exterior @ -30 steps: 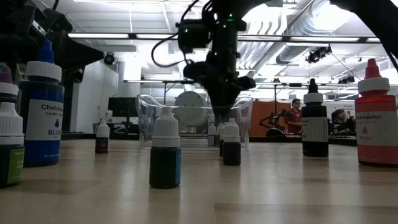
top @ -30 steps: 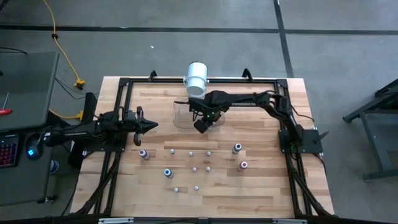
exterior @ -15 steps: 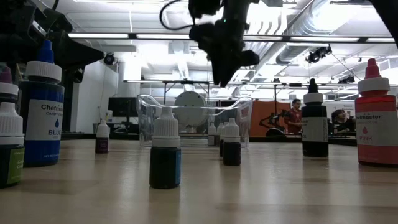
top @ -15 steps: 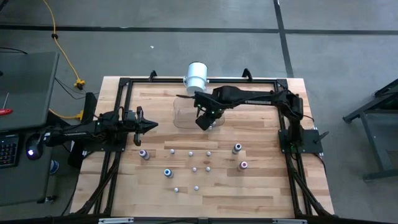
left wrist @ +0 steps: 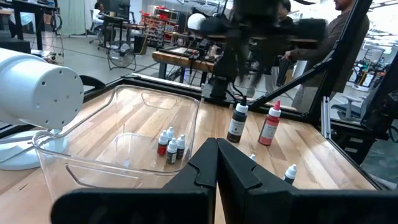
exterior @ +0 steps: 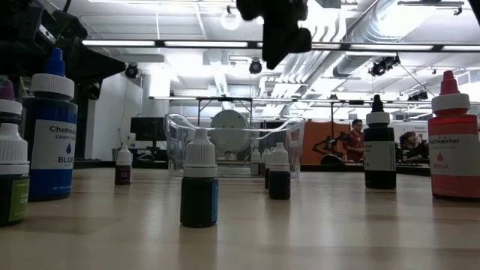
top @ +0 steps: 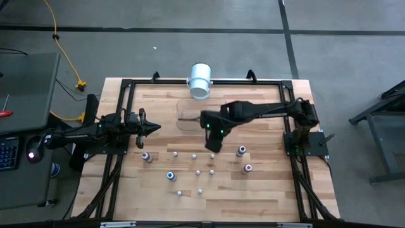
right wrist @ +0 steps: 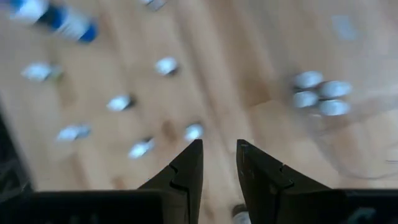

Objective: Pick & Place food coloring
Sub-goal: Put the small black food coloring bottle into the transparent bin

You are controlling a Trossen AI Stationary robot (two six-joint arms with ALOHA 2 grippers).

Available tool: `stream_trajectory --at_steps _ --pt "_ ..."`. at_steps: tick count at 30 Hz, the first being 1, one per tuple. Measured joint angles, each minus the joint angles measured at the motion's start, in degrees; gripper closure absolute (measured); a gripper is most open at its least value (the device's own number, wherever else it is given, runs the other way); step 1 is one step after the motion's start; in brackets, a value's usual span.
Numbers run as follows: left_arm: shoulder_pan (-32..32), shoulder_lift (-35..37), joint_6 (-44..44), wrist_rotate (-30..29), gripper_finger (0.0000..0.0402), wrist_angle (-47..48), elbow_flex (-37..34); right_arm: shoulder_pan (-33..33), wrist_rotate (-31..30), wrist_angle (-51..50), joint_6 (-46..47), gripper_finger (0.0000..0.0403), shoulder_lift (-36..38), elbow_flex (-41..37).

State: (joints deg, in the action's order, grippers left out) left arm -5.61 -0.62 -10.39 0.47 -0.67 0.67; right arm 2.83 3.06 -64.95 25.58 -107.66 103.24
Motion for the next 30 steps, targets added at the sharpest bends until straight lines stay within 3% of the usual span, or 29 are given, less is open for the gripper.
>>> stream_trajectory --at_steps 5,13,20,30 --pt "-0.01 0.0 0.0 0.0 0.0401 0.01 0.0 5.2 2.57 -0.3 -2.82 0.0315 -0.04 0.0" --pt "0.01 0.01 -0.01 0.0 0.0401 0.0 0.0 11.28 -1.34 -4.83 -6.79 0.0315 -0.58 -0.03" --pt "-0.01 0.0 -0.02 0.0 0.0401 -0.01 0.0 13.36 -4.67 -6.16 -5.8 0.0315 -0.62 -0.04" --pt "-0.01 0.0 -0.01 0.0 0.0401 -0.01 0.0 13.35 -0.43 -4.91 -1.54 0.0315 -5.22 -0.03"
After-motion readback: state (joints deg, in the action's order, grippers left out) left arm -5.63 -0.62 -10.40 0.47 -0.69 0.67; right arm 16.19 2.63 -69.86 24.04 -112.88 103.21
